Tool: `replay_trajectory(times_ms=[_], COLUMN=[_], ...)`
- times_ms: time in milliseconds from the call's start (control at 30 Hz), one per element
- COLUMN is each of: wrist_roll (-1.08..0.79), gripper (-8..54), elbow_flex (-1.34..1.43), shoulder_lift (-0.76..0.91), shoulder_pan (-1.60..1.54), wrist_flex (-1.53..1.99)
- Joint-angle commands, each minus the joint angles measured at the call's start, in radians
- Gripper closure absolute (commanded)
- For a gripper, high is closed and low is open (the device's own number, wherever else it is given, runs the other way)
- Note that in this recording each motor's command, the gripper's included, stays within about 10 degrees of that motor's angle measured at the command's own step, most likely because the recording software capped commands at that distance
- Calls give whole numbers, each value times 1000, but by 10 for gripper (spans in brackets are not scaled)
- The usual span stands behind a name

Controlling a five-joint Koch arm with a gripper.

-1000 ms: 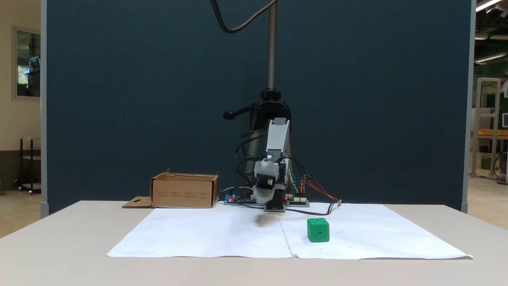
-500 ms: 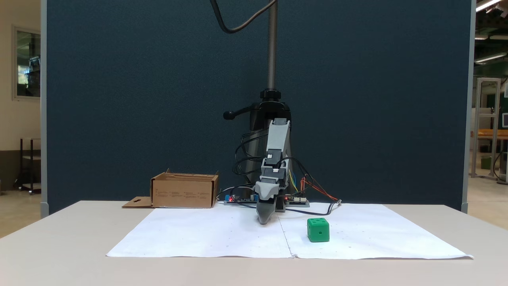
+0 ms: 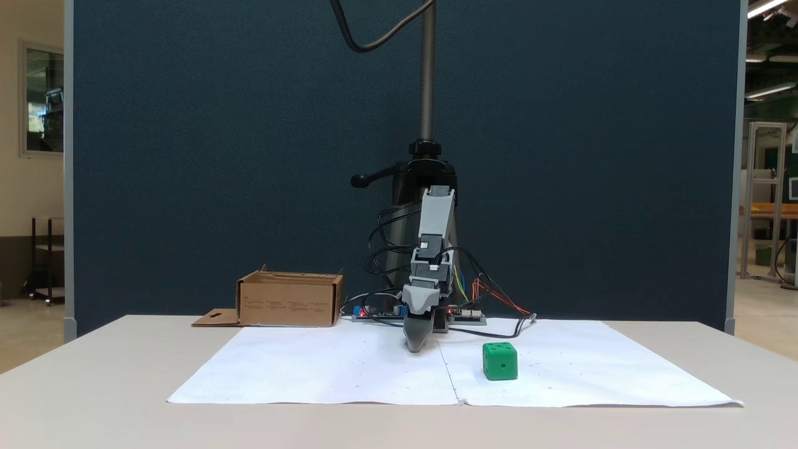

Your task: Grasp a green dice and put it in the bin.

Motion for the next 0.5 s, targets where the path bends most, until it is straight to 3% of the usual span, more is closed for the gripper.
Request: replay_trajectory(times_ms=[0, 167, 467], wrist_roll=[-46, 5, 247], gripper=[25, 25, 25], elbow_flex=[40, -104, -482], shoulder_lift=[103, 103, 94], shoulder_pan=[-15, -31, -84], wrist_flex=[175, 233, 721])
